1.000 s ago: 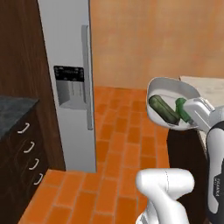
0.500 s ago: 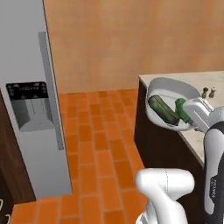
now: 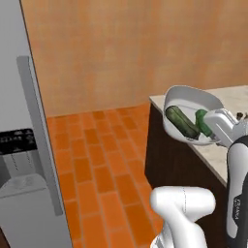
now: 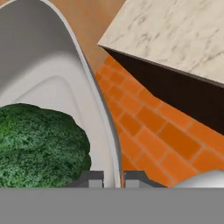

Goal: Take the meat container that has the fish and place it on the second highest rack of the freezer. Then take the vegetable container that has the broccoli and cucumber and place it on the highest rack of the freezer.

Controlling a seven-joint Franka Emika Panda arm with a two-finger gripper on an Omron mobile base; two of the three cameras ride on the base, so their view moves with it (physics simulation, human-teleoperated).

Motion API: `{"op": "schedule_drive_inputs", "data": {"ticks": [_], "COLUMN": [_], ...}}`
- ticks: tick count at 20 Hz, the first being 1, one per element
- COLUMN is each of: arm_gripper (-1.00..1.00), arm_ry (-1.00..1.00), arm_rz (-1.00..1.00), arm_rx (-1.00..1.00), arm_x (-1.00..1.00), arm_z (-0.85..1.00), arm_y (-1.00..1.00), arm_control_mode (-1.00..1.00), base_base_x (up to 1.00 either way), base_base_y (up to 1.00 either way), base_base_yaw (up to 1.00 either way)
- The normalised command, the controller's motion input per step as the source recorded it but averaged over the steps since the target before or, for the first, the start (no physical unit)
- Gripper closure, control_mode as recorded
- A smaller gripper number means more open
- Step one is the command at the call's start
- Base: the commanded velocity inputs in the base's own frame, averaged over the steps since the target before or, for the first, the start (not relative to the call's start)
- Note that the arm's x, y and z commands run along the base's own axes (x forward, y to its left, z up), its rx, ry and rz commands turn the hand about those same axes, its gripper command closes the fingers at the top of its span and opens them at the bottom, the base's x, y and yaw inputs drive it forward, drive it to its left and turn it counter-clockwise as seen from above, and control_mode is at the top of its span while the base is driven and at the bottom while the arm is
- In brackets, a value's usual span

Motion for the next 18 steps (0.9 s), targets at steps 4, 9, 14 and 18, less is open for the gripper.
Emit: {"op": "schedule_drive_inputs", "data": {"ticks": [4,9,14,18], "arm_gripper": [1.00,1.00,1.00,1.00], "arm_ry": [0.00,0.00,0.00,0.00], "arm_rz": [0.00,0.00,0.00,0.00], "arm_rx": [0.00,0.00,0.00,0.00], "arm_x": [0.00,0.00,0.00,0.00], "arm_z": [0.00,0.00,0.00,0.00], "arm_y": [0.00,0.00,0.00,0.00], "arm_control_mode": [1.00,1.00,1.00,1.00], "base_base_x": [1.00,1.00,0.91,0.92], "base_base_y": [0.00,-0.13,-0.73,-0.16], "base_base_yaw": [-0.11,-0.02,0.16,0.23]}}
